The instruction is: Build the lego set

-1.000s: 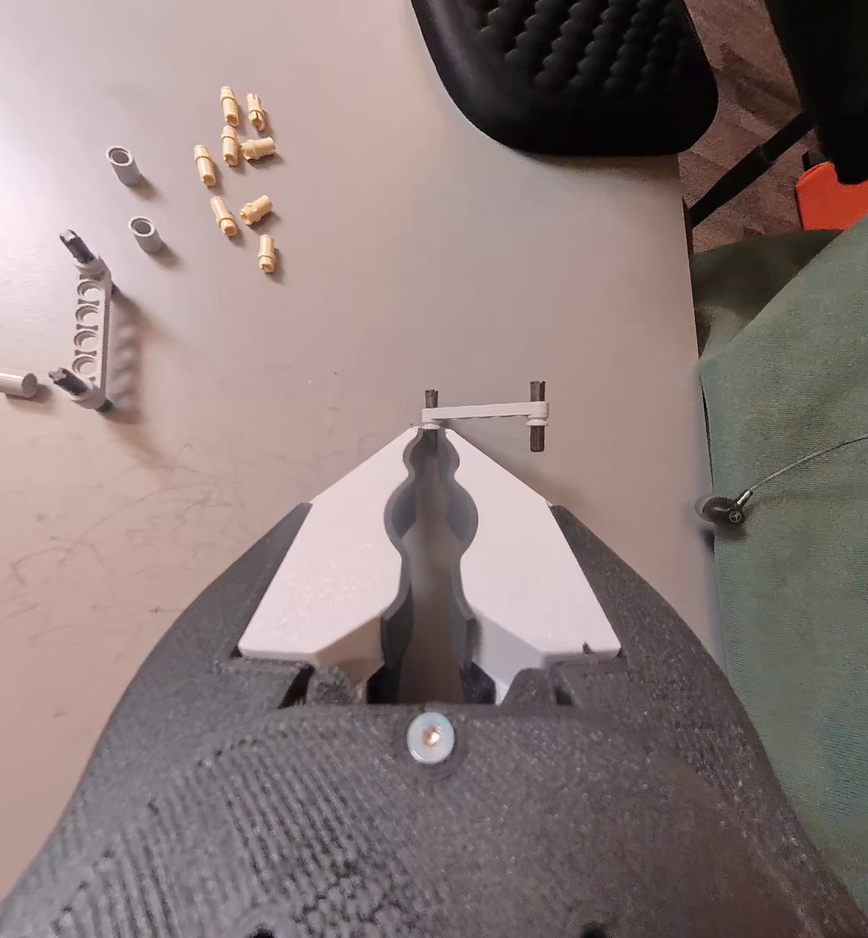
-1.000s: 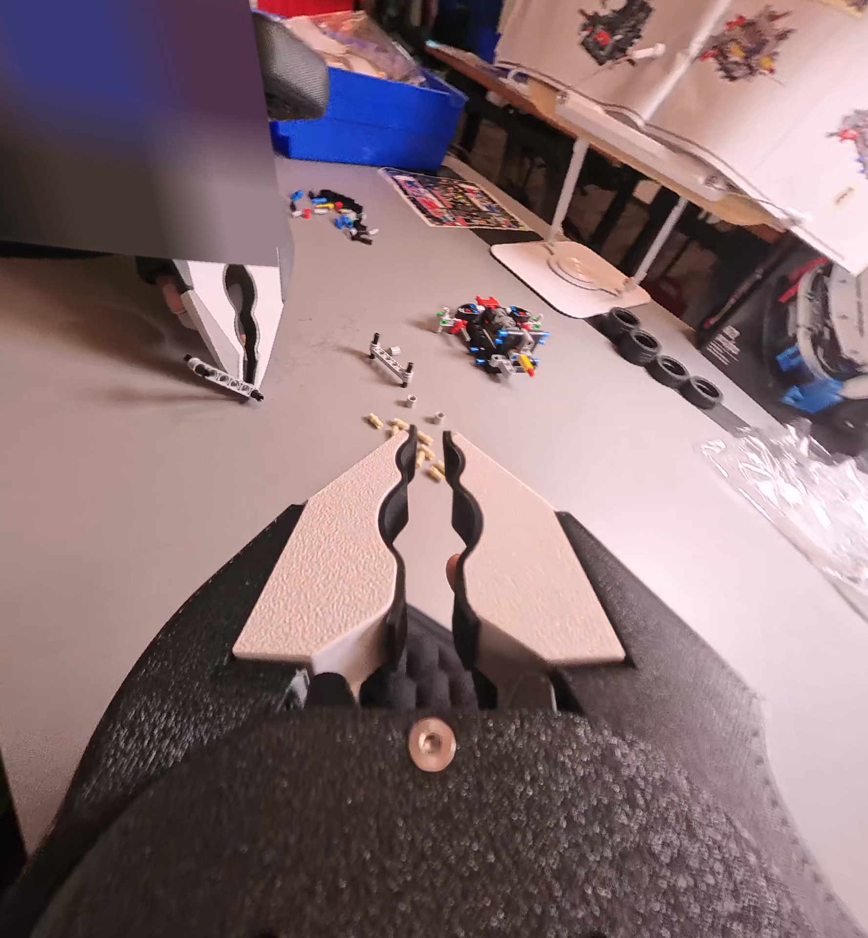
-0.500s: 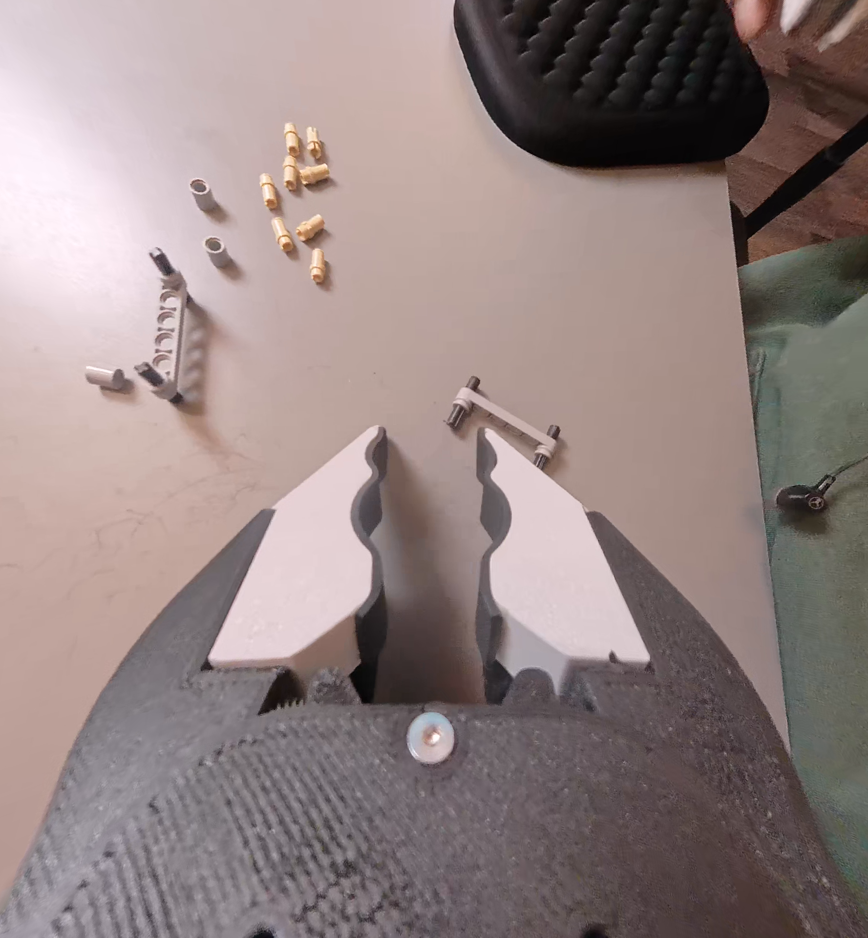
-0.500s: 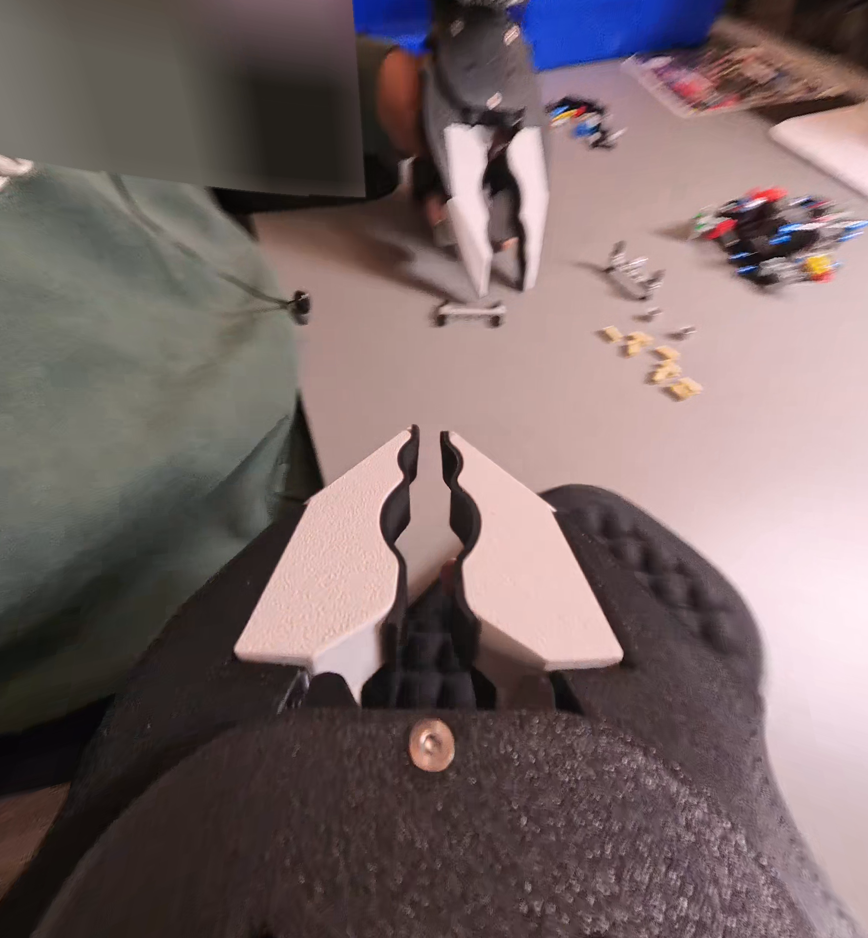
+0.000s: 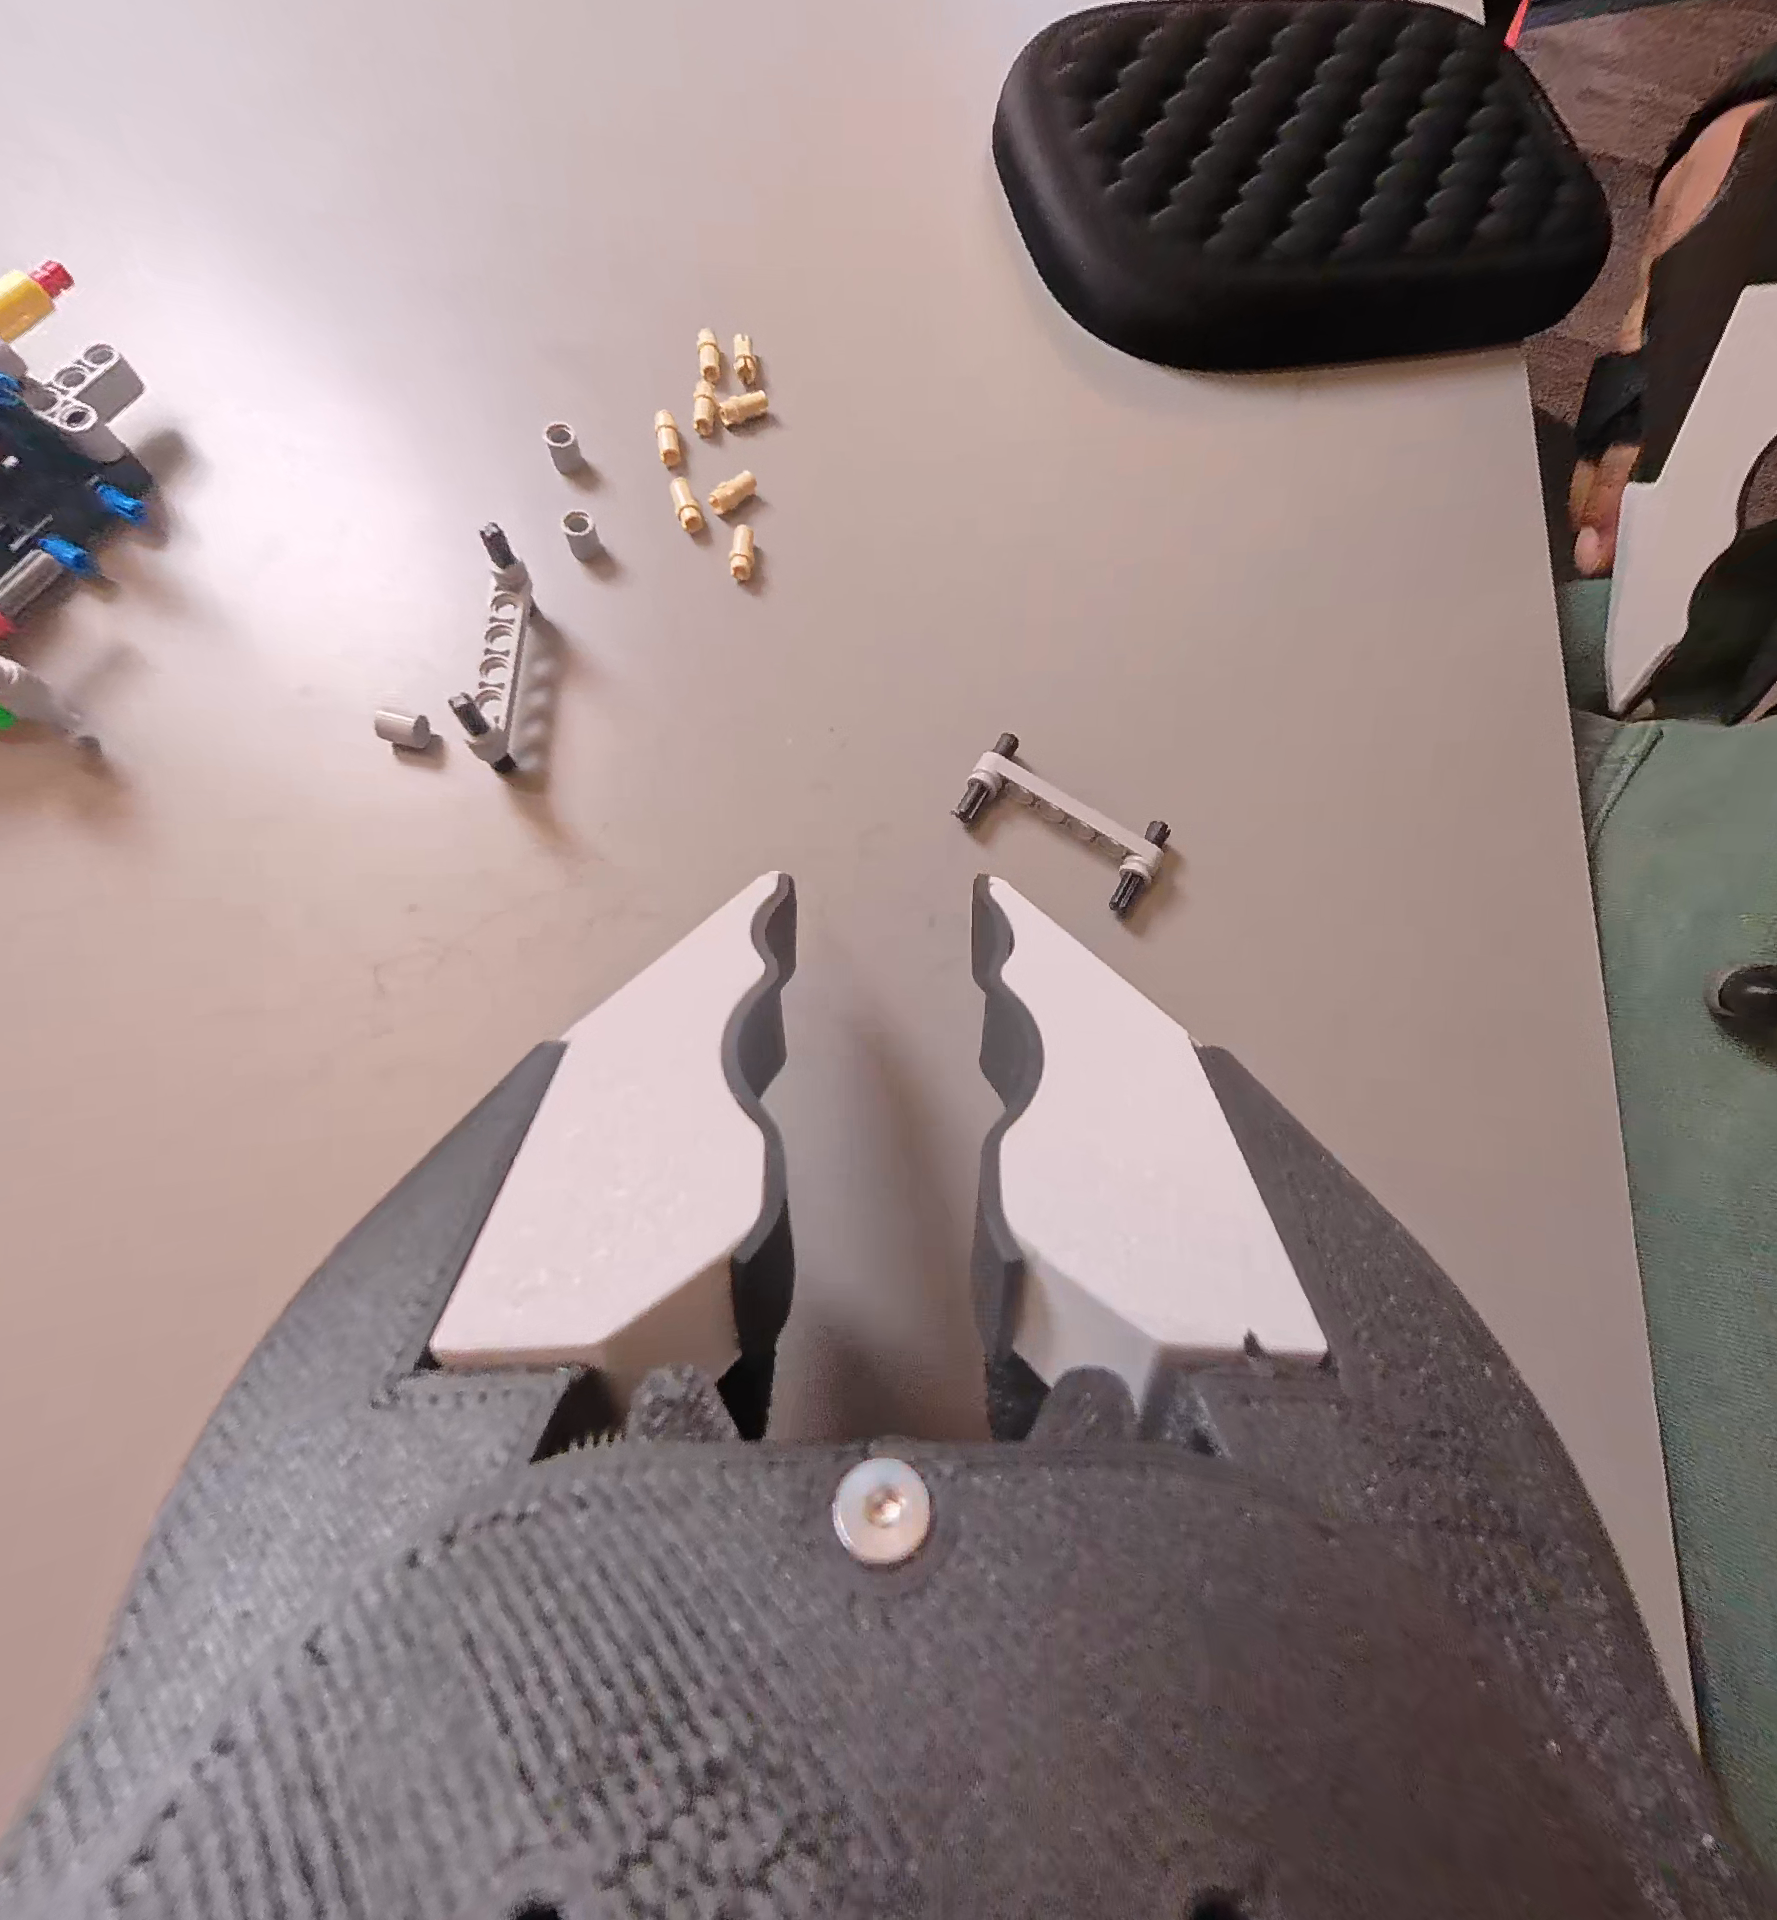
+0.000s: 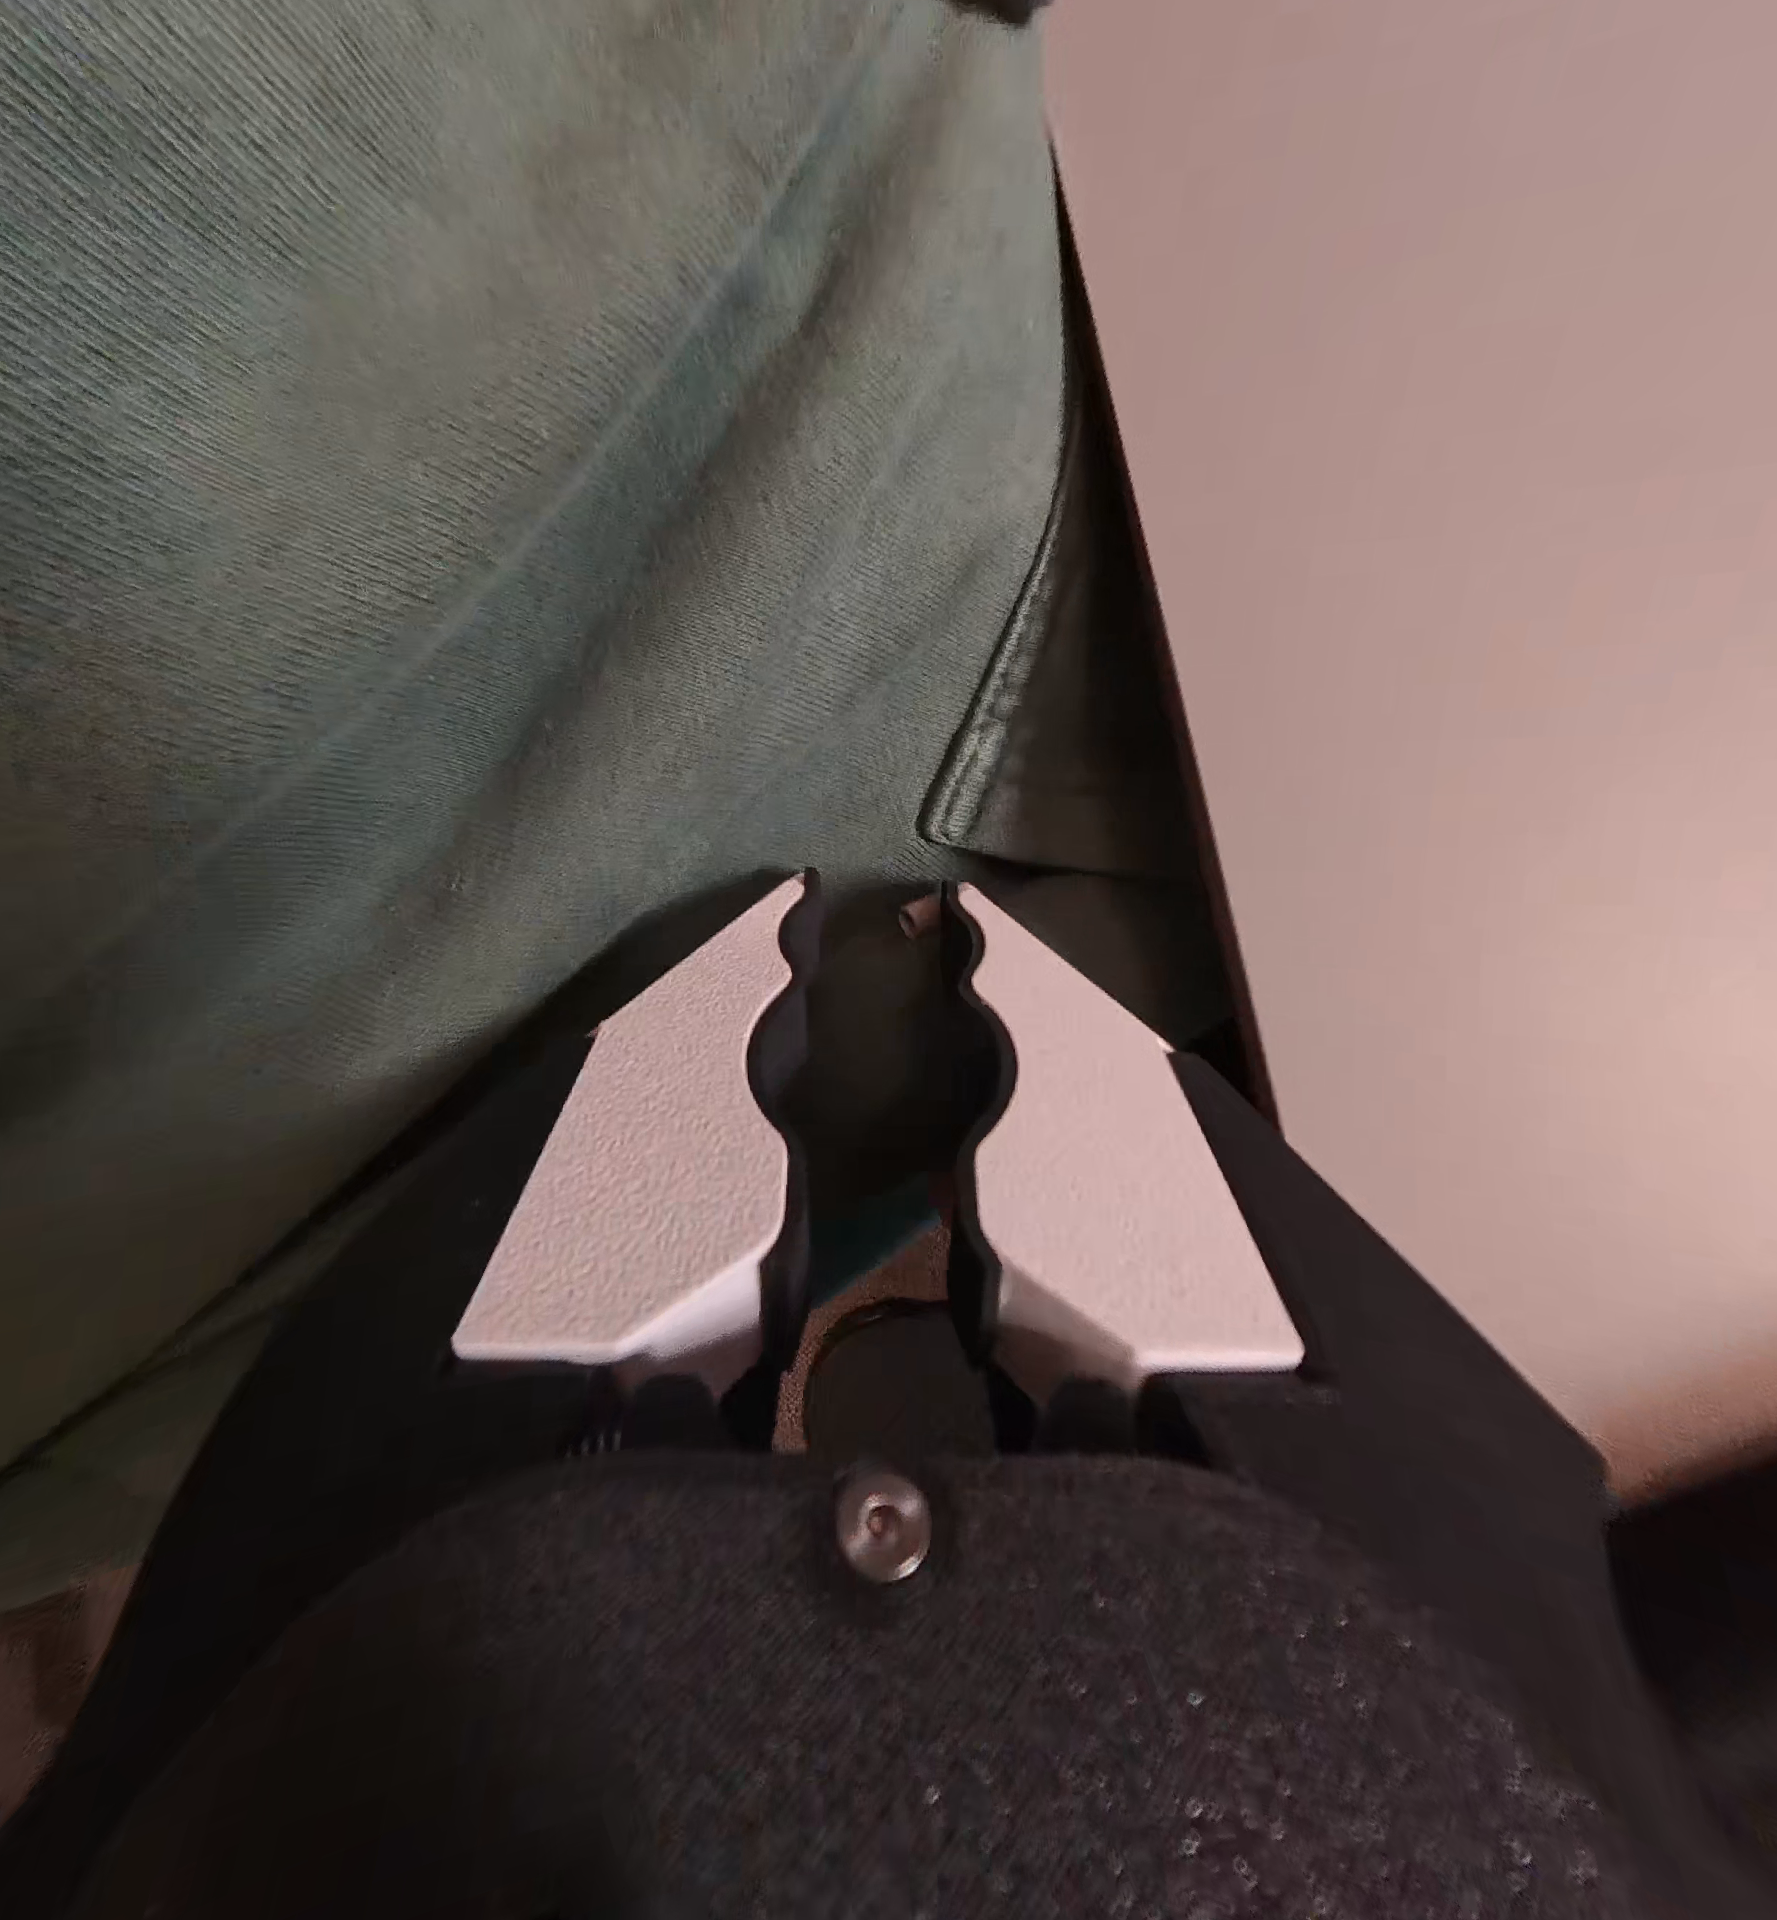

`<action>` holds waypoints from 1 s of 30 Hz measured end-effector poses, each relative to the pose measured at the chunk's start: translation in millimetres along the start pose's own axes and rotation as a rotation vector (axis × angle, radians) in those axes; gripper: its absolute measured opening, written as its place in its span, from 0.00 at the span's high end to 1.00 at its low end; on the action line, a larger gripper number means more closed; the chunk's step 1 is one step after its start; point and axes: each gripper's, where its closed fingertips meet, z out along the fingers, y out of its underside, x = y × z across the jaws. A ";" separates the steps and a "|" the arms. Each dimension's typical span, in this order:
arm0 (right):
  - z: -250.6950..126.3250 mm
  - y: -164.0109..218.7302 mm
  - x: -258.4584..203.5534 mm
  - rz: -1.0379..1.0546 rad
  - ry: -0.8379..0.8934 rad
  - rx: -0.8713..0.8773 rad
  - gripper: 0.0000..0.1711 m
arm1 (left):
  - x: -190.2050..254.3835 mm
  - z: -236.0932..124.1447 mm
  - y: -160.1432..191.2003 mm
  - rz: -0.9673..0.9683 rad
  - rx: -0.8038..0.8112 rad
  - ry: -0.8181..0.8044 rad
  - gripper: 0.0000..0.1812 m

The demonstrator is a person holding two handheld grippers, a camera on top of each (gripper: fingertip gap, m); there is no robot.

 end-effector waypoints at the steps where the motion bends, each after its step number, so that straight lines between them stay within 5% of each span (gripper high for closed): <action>1: 1.8 1.0 0.2 -0.006 -0.002 -0.013 0.88 | 0.1 -1.4 0.2 0.000 0.003 -0.004 0.83; 22: -7.1 10.6 -0.2 0.247 -0.186 -0.021 0.99 | 11.2 -0.6 6.4 0.018 -0.009 -0.006 0.86; 30: -3.8 32.8 -9.5 0.126 -0.185 -0.129 1.00 | 14.0 3.3 9.7 0.022 -0.027 0.001 0.87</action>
